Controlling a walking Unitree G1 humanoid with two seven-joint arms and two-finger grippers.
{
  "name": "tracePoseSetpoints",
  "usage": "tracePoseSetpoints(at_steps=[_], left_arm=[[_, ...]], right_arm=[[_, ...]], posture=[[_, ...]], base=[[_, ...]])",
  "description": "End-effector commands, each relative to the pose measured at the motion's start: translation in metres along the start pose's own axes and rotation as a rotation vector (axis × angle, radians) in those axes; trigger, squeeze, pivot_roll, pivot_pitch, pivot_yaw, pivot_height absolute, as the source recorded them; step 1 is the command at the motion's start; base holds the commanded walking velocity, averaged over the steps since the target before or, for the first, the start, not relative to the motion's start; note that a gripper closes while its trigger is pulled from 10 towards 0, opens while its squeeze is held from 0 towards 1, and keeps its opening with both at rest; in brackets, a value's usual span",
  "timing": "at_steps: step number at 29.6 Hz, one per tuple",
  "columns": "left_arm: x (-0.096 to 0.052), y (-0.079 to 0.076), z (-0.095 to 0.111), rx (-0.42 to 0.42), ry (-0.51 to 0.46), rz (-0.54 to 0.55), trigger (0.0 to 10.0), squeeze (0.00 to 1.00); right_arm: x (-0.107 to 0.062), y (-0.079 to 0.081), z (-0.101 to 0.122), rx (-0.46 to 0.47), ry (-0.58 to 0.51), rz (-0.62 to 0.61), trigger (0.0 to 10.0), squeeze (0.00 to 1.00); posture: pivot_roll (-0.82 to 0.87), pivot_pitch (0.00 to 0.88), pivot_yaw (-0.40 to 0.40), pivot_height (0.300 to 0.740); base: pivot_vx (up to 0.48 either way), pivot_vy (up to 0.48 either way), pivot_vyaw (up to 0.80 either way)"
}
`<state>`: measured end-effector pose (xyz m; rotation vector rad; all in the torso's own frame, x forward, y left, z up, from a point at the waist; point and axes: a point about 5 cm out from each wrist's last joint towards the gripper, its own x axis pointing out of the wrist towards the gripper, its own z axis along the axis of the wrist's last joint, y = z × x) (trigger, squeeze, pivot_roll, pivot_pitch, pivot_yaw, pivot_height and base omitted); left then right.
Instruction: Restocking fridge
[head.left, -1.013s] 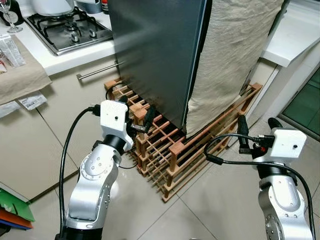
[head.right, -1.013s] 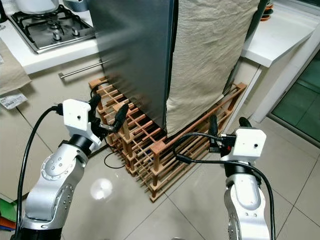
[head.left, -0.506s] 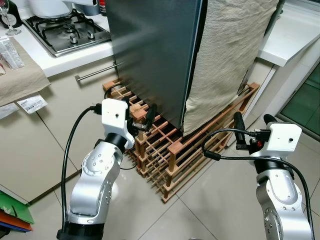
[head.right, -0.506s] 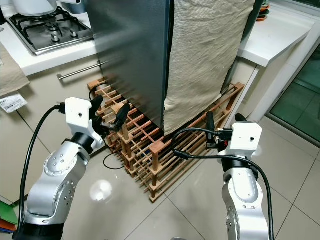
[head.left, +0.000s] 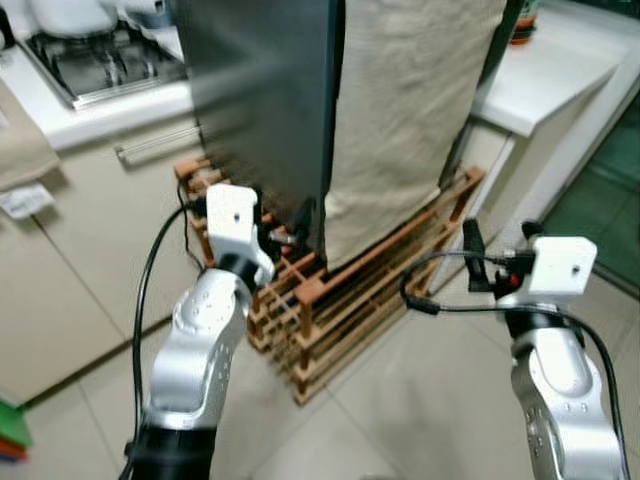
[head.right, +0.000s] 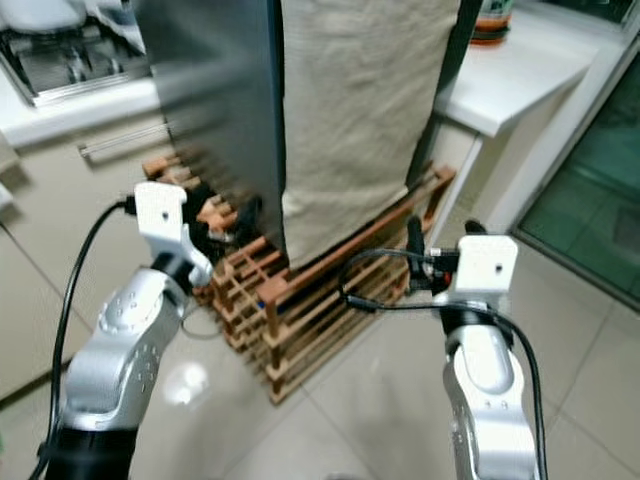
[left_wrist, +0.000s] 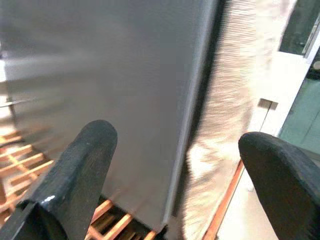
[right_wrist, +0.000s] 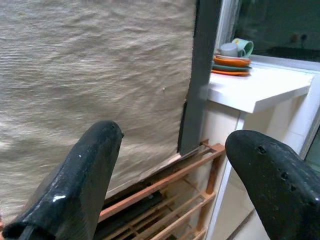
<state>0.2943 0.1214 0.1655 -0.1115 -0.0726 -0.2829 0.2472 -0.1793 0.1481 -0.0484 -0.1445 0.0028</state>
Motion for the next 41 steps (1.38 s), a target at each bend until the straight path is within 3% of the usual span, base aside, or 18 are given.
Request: tracePoseSetpoints(at_steps=[1,8,17,20,25,32,36,41], left_arm=[[0.006,-0.006,0.001,0.007,0.0,-0.017,10.0,0.0],[0.01,-0.001,-0.001,0.027,0.011,-0.002,10.0,0.0],[0.012,0.002,-0.001,0.027,-0.005,0.018,10.0,0.0],[0.013,0.009,0.006,0.024,-0.046,0.074,10.0,0.0],[0.014,0.01,0.014,0.012,-0.092,0.079,10.0,0.0],[0.017,-0.003,0.021,0.062,-0.118,0.007,10.0,0.0],[0.024,-0.019,0.014,0.113,-0.059,-0.082,10.0,0.0],[0.027,-0.021,0.012,0.106,-0.043,-0.076,10.0,0.0]], right_arm=[[0.001,-0.005,-0.001,-0.01,0.009,-0.012,10.0,0.07],[0.003,-0.003,-0.003,-0.016,0.012,-0.001,10.0,0.07],[0.004,-0.002,-0.005,-0.023,0.015,0.013,10.0,0.08],[0.005,-0.001,-0.005,-0.034,0.012,0.028,10.0,0.08],[0.007,0.0,-0.005,-0.037,0.009,0.037,10.0,0.08],[0.008,0.002,-0.004,-0.038,0.001,0.049,10.0,0.08],[0.008,0.003,-0.004,-0.034,-0.003,0.051,10.0,0.08],[0.007,0.002,-0.004,-0.038,0.007,0.042,10.0,0.09]], posture=[[-0.15,0.0,0.0,0.74],[-0.15,0.0,0.004,0.74],[-0.15,0.0,0.007,0.74],[-0.15,0.0,0.007,0.74],[-0.15,0.0,0.005,0.74],[-0.15,0.0,0.002,0.74],[-0.15,0.0,0.002,0.74],[-0.16,0.0,0.005,0.74]], base=[[0.0,0.0,0.0],[0.0,0.0,0.0],[0.0,0.0,-0.51],[0.0,0.421,0.0],[0.0,0.441,0.0],[0.312,0.212,0.0],[0.386,0.0,0.0],[0.0,0.0,-0.16]])
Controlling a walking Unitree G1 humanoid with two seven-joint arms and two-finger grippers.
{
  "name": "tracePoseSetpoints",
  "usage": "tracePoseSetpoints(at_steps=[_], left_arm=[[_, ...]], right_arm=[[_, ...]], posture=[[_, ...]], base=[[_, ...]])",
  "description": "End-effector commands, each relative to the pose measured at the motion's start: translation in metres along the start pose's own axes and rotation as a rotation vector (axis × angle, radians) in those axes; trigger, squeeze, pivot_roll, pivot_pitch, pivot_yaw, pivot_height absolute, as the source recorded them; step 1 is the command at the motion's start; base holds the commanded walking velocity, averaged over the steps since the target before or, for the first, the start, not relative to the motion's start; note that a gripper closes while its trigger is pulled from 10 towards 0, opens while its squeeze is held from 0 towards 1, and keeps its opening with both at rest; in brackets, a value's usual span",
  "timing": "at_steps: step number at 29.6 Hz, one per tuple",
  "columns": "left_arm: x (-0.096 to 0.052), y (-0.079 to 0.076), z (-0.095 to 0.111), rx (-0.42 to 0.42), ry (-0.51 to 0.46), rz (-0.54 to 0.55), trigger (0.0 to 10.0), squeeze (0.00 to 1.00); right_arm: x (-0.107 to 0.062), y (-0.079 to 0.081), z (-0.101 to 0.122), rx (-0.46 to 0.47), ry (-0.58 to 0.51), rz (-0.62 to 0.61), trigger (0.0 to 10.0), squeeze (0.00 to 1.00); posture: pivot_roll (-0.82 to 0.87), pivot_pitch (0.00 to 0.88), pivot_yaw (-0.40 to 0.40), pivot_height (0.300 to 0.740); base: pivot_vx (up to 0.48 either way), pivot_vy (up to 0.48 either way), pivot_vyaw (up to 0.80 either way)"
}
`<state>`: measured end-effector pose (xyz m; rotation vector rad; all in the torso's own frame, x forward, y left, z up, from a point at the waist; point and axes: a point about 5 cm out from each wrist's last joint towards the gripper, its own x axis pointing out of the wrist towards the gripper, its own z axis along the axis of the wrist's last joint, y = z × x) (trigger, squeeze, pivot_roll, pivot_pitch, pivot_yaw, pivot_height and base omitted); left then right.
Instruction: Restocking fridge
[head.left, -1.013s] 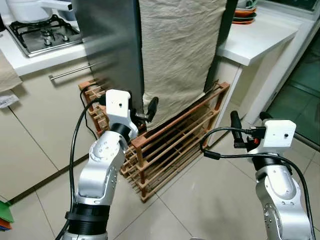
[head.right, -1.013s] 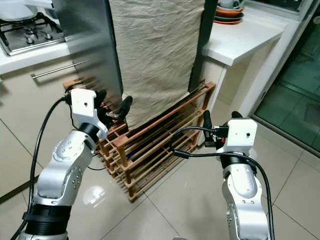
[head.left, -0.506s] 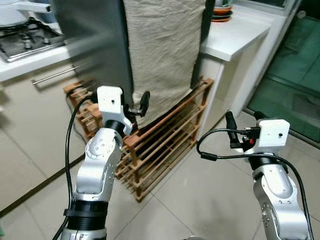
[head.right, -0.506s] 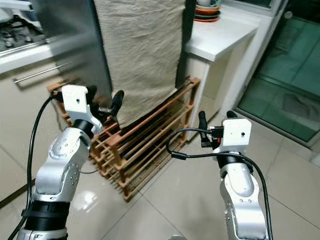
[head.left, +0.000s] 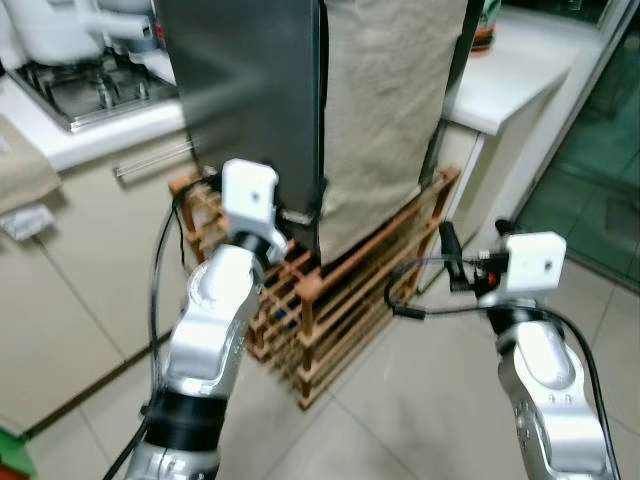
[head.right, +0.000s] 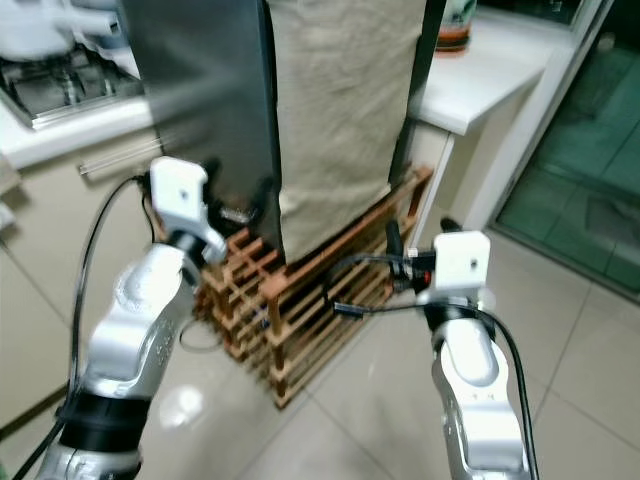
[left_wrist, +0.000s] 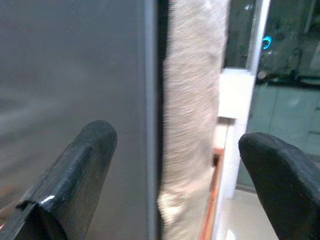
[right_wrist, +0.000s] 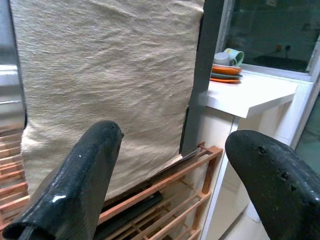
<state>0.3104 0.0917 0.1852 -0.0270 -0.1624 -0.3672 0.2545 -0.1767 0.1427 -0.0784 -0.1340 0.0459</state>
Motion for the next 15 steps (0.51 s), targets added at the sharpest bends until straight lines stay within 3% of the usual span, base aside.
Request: tracePoseSetpoints(at_steps=[1,8,10,15], left_arm=[[0.001,0.005,-0.004,0.015,0.035,0.018,10.0,0.0],[-0.009,0.001,-0.016,-0.032,0.088,0.011,10.0,0.0],[-0.011,-0.002,-0.017,-0.037,0.09,0.0,10.0,0.0],[-0.009,-0.002,-0.015,-0.045,0.088,-0.006,10.0,0.0]], right_arm=[[0.0,-0.001,0.002,-0.013,0.0,-0.006,10.0,0.09],[-0.006,-0.005,0.003,0.021,-0.015,-0.049,10.0,0.09],[-0.014,-0.006,0.001,0.063,-0.001,-0.09,10.0,0.09],[-0.018,-0.003,-0.002,0.069,0.012,-0.09,10.0,0.09]], posture=[[-0.16,0.0,0.008,0.74],[-0.16,0.0,0.008,0.74],[-0.16,0.0,0.005,0.74],[-0.16,0.0,0.007,0.74]], base=[[0.0,0.0,-0.78],[0.0,0.0,-0.11],[0.0,0.0,0.0],[0.0,0.0,0.0]])
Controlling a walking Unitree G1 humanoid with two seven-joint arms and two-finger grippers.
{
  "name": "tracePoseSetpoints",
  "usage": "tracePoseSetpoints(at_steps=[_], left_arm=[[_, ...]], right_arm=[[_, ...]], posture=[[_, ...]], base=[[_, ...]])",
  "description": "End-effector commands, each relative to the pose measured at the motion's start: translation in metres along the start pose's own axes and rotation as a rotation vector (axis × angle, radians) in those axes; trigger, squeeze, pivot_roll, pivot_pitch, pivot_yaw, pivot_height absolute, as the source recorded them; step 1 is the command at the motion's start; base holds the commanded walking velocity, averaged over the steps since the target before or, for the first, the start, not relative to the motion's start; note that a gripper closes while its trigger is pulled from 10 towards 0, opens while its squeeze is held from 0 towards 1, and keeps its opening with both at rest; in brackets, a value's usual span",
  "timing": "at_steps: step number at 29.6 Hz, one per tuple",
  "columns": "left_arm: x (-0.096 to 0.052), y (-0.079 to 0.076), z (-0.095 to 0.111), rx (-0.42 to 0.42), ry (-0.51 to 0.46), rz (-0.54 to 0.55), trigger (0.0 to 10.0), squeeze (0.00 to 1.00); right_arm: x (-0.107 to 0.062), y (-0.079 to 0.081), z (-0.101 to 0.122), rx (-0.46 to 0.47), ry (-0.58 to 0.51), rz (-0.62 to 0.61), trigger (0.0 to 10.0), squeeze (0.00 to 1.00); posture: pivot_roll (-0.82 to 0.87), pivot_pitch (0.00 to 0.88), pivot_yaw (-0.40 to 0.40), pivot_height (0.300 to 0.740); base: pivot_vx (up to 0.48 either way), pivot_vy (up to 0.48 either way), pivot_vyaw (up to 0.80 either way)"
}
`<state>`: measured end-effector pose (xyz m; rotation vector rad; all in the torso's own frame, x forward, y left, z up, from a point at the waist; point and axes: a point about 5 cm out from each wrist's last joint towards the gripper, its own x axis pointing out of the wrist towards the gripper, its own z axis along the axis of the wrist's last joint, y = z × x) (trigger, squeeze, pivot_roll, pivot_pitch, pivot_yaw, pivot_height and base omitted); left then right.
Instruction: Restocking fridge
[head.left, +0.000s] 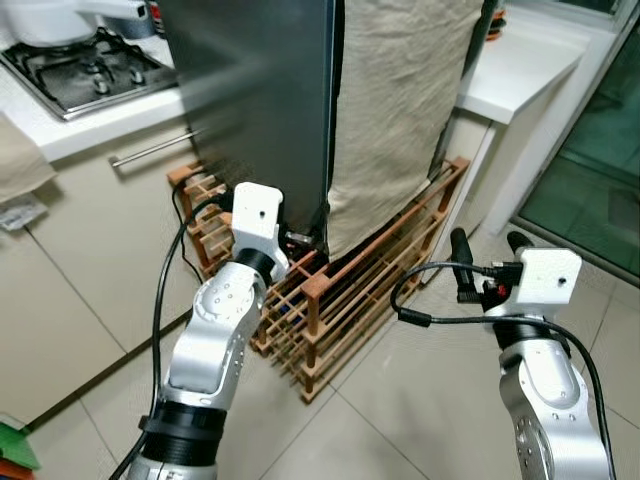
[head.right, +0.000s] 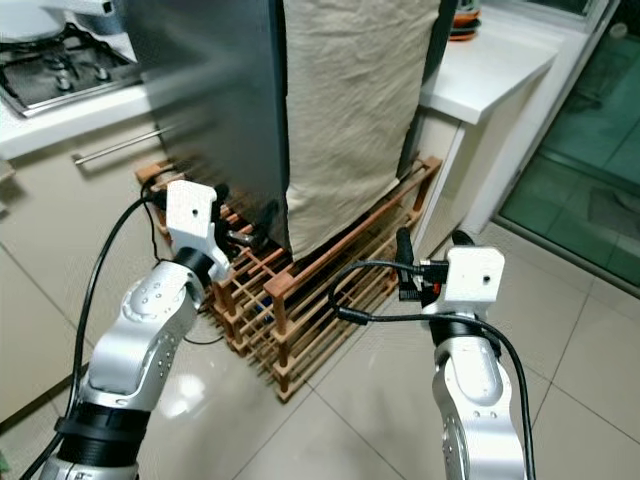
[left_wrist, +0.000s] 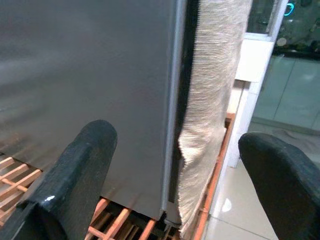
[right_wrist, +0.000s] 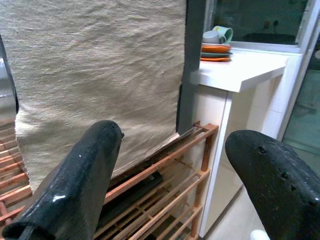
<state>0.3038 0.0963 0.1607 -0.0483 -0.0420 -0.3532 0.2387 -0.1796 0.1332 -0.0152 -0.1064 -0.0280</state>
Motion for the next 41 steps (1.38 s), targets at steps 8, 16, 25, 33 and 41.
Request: tracePoseSetpoints(at_steps=[8,16,25,33,41], left_arm=[[0.035,-0.016,0.01,-0.07,0.006,-0.084,10.0,0.0],[0.062,-0.011,0.024,-0.087,-0.014,-0.043,10.0,0.0],[0.081,-0.008,0.037,-0.148,-0.054,-0.04,10.0,0.0],[0.088,-0.02,0.049,-0.171,-0.096,-0.108,10.0,0.0],[0.089,-0.028,0.052,-0.144,-0.115,-0.145,10.0,0.0]], right_arm=[[0.004,0.001,0.011,0.008,-0.034,0.01,10.0,0.09],[-0.006,-0.001,0.017,-0.019,-0.031,0.032,10.0,0.08],[-0.026,-0.007,0.012,-0.037,0.03,0.025,10.0,0.09],[-0.027,-0.013,0.012,-0.046,0.043,0.009,10.0,0.09],[-0.027,-0.013,0.011,-0.05,0.05,0.004,10.0,0.09]], posture=[[-0.16,0.012,0.003,0.74],[-0.22,0.084,0.006,0.74],[-0.27,0.107,-0.002,0.74],[-0.29,0.109,0.0,0.74],[-0.29,0.102,0.003,0.74]], base=[[0.0,0.0,0.0],[0.0,0.0,0.0],[0.0,0.0,0.0],[0.0,0.0,0.0],[0.0,0.0,0.0]])
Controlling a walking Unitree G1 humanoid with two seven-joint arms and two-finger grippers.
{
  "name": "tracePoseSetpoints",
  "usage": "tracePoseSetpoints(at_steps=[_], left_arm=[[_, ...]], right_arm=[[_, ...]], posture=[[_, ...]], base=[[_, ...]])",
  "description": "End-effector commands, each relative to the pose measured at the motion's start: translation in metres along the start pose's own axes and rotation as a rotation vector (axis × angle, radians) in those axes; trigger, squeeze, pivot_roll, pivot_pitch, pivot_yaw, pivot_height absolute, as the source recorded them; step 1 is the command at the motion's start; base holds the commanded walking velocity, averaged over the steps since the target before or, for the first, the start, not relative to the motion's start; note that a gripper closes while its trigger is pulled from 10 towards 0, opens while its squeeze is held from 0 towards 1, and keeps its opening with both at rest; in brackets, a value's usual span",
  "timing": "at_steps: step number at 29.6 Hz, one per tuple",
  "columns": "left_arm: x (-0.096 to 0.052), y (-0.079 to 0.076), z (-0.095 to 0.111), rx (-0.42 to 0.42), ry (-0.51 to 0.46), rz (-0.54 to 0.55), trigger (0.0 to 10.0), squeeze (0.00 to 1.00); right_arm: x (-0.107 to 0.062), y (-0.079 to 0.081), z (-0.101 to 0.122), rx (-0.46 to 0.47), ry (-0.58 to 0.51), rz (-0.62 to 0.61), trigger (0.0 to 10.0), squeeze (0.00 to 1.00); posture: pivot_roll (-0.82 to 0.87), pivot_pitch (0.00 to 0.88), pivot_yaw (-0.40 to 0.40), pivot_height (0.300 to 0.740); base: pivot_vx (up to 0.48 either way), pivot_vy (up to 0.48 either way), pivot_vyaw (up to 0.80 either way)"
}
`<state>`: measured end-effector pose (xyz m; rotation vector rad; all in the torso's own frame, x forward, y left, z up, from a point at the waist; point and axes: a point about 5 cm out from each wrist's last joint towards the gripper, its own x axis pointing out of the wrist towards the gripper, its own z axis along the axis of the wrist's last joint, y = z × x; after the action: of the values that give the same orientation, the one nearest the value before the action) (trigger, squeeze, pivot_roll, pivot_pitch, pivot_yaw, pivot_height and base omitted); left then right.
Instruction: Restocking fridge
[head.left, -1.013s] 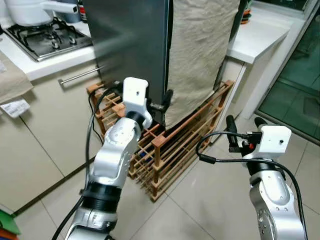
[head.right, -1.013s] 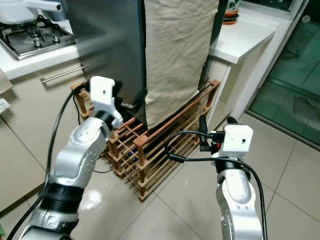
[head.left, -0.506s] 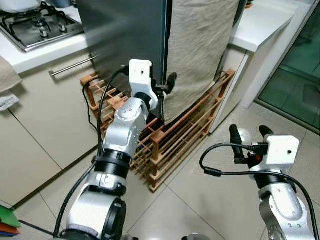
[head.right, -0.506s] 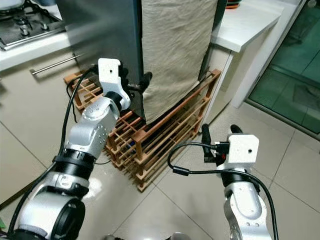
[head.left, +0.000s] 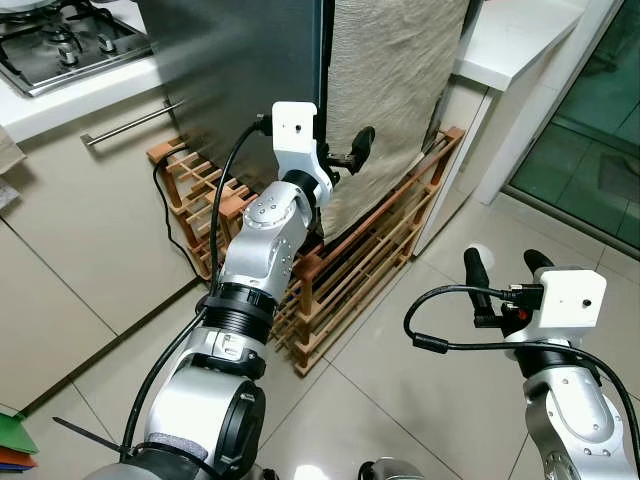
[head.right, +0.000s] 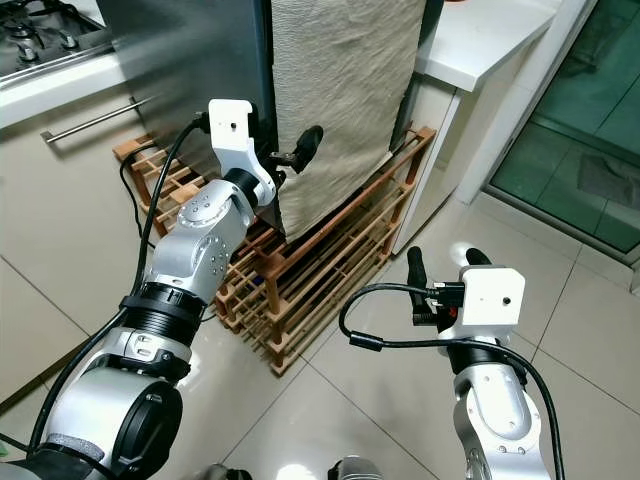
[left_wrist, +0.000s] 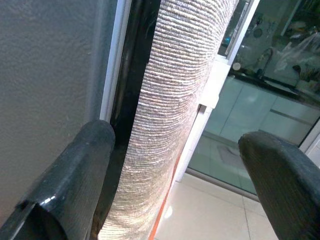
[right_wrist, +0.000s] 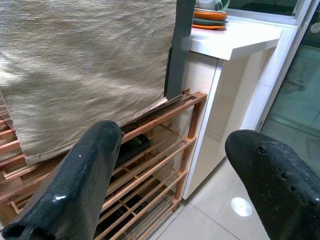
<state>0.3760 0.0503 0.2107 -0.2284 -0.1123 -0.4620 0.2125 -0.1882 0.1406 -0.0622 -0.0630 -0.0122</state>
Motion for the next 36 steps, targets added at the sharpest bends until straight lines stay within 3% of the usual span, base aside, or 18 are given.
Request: tracePoseSetpoints(at_steps=[1,11,18,30,36], left_arm=[[0.006,-0.008,0.004,0.028,-0.012,-0.04,10.0,0.0],[0.022,-0.02,0.006,0.081,-0.014,-0.051,10.0,0.0],[0.03,-0.038,0.009,0.038,-0.029,-0.12,10.0,0.0],[0.025,-0.098,0.009,-0.155,-0.036,-0.563,10.0,0.0],[0.023,-0.106,0.01,-0.15,-0.046,-0.624,10.0,0.0]], right_arm=[[-0.002,-0.004,0.0,-0.003,0.009,-0.014,10.0,0.08],[0.004,-0.001,0.0,0.001,0.0,-0.012,10.0,0.08],[0.007,0.0,0.0,0.005,-0.008,-0.013,10.0,0.08],[0.012,0.0,0.0,0.01,-0.012,-0.013,10.0,0.08],[0.014,0.002,0.0,0.012,-0.012,-0.01,10.0,0.08]], posture=[[-0.29,0.101,0.006,0.74],[-0.28,0.086,0.013,0.74],[-0.28,0.075,0.021,0.74],[-0.28,0.074,0.024,0.74],[-0.28,0.076,0.022,0.74]], base=[[0.0,0.0,0.0],[0.0,0.0,0.0],[0.0,0.0,0.0],[0.0,0.0,0.0],[0.0,0.0,0.0]])
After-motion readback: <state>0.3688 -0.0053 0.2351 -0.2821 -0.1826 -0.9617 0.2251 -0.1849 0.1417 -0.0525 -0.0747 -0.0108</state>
